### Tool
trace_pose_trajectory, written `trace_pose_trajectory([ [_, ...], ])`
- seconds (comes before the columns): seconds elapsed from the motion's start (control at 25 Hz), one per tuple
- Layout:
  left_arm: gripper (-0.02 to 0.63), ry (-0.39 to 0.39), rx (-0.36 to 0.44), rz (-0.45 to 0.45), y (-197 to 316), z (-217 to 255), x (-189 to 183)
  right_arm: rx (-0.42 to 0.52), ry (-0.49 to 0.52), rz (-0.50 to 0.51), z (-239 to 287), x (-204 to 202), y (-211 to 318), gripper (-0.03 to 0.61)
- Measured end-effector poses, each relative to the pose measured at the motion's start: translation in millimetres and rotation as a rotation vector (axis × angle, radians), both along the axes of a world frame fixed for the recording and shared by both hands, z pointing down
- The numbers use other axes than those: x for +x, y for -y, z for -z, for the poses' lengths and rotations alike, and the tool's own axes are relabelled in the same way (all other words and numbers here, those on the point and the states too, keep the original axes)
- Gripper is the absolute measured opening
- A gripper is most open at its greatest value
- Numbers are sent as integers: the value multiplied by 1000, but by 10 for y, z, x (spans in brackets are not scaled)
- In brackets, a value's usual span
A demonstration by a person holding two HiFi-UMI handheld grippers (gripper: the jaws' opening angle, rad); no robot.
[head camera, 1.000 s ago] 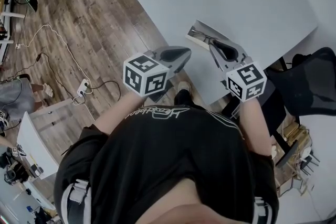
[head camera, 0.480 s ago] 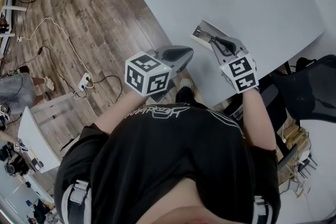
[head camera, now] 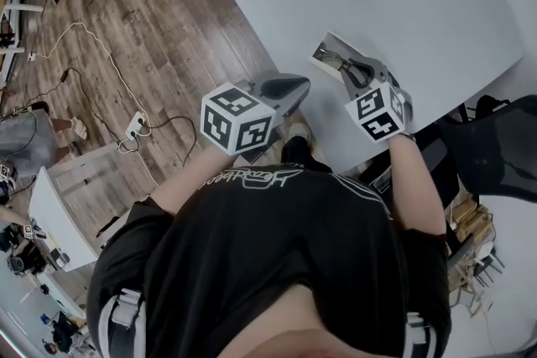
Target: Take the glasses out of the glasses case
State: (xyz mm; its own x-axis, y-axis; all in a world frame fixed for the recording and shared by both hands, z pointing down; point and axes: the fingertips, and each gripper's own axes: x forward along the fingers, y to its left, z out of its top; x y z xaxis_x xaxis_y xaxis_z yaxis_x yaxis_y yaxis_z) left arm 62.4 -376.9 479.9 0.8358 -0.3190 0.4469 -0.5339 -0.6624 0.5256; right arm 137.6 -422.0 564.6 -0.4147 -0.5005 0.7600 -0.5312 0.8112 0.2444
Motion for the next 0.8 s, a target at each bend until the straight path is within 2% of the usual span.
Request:
trace_pose_trajectory([
  [0.44,8,1,-1,7,69,0,-39,-3,-102,29,-170,72,79,43],
  [0.8,8,-1,-6,14,92,-17,-64,-20,-126,51,-240,93,57,41],
])
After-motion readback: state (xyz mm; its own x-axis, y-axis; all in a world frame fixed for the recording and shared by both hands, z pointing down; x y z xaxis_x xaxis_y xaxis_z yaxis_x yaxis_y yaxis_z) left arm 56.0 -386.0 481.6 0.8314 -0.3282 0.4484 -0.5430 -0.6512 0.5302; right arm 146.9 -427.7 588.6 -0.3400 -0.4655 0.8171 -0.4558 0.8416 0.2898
